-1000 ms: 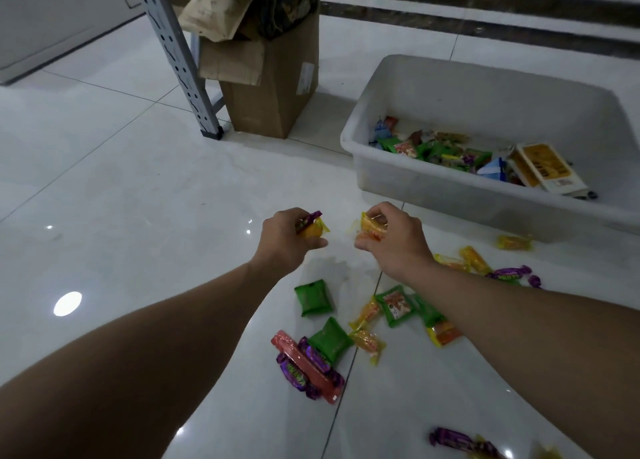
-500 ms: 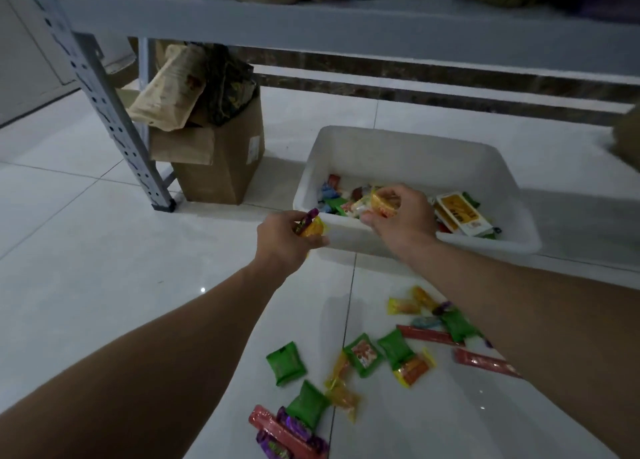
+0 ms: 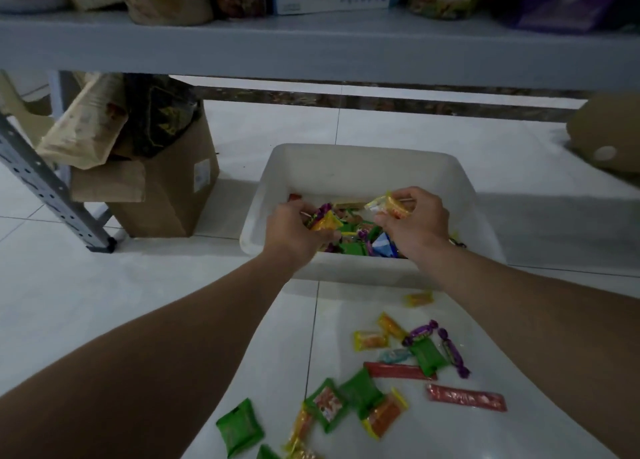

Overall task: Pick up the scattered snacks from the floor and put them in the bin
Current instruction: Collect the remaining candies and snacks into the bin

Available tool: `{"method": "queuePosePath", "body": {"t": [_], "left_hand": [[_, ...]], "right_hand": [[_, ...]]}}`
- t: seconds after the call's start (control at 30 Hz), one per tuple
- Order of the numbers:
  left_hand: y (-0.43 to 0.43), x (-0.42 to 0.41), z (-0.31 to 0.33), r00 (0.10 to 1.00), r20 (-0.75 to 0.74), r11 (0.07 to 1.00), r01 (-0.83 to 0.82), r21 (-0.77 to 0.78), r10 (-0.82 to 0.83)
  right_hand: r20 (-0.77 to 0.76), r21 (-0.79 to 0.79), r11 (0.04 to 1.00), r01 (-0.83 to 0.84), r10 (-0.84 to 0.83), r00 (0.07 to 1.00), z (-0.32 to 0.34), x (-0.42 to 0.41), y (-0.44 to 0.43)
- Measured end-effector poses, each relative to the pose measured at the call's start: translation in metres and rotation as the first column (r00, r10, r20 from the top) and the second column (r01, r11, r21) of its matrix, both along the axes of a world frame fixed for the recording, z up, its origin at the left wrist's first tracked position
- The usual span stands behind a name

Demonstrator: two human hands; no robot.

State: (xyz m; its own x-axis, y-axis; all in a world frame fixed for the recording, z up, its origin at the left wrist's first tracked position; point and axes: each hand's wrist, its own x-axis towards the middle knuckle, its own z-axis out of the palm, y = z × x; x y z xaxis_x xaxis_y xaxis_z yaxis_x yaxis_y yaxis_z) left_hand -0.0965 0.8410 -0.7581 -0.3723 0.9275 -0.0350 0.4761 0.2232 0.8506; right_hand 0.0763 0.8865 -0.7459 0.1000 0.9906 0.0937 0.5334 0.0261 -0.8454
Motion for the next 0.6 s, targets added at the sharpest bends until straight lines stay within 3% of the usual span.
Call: {"method": "queuePosePath", "body": {"t": [0.17,0.6], "left_hand": [[0.047,0.024,-0.016,0.998,-0.062,1.000,-0.011,-0.019,0.010],[0.106,0.030,-0.065,0.960,-0.277,0.995,0.008,-0.101,-0.036]], "right_hand": [[-0.051,-0.011,1.000,0.007,-0.008,0.999,-0.014,0.021,0.032],[0.061,0.000,0.992,-0.125,0.125,0.990,-0.048,0.036,0.071]]}}
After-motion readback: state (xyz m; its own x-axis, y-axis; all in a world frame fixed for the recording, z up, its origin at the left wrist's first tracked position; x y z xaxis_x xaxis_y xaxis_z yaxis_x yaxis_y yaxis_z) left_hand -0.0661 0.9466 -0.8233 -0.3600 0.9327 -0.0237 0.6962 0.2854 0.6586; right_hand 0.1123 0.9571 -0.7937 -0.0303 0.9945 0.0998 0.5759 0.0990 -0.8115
